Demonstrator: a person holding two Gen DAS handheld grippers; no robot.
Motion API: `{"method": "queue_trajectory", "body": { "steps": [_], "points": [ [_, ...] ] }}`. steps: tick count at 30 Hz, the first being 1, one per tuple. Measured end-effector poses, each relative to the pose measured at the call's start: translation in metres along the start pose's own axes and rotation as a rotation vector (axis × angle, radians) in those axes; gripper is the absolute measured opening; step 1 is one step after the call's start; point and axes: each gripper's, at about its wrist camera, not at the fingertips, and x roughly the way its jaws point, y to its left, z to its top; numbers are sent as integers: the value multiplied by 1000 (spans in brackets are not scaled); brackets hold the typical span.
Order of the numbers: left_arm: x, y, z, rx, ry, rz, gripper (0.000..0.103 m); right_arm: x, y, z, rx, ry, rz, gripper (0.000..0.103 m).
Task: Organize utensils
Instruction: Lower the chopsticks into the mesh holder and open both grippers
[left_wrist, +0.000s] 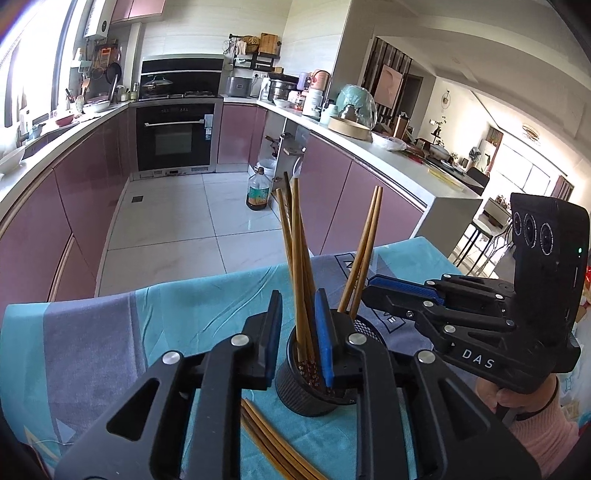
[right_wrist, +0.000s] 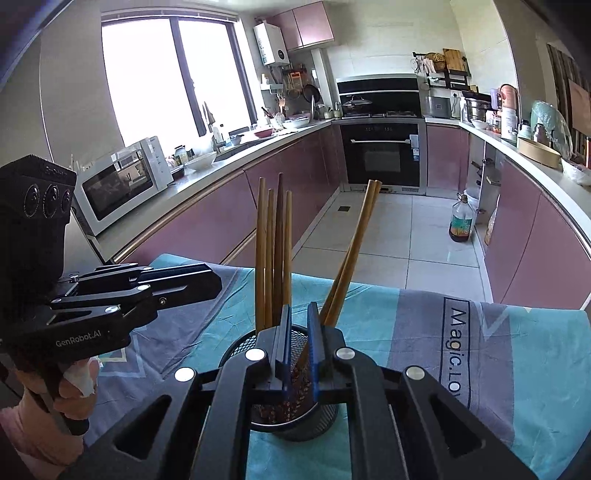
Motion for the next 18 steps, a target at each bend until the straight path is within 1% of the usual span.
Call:
{"method": "queue_trajectory", "body": {
  "steps": [2, 4, 7, 11, 14, 15, 17, 18],
  "points": [
    [-1, 1, -1, 2, -4, 7, 21, -1, 0, 0, 1, -2, 1, 10],
    [-2, 1, -3, 2, -11, 13, 27, -2, 0, 0, 4, -7, 1, 10],
    [-8, 2, -6, 5, -30, 27, 28, -6, 0, -1, 11, -18, 5, 13],
    [-21, 4, -16, 8, -63, 43, 34, -18, 4, -3, 7, -46, 17, 23],
    [-34, 6, -23, 11, -89, 61, 41, -29, 8, -6, -2, -66, 33, 25],
    [-39, 7, -26, 12, -102, 66, 45, -33, 11, -7, -5, -73, 37, 29],
    [-48, 9, -31, 11, -117, 78, 47, -40, 15, -12, -17, -89, 42, 36],
    [-52, 10, -35, 10, -125, 87, 51, -44, 18, -14, -25, -94, 48, 39]
  ]
}}
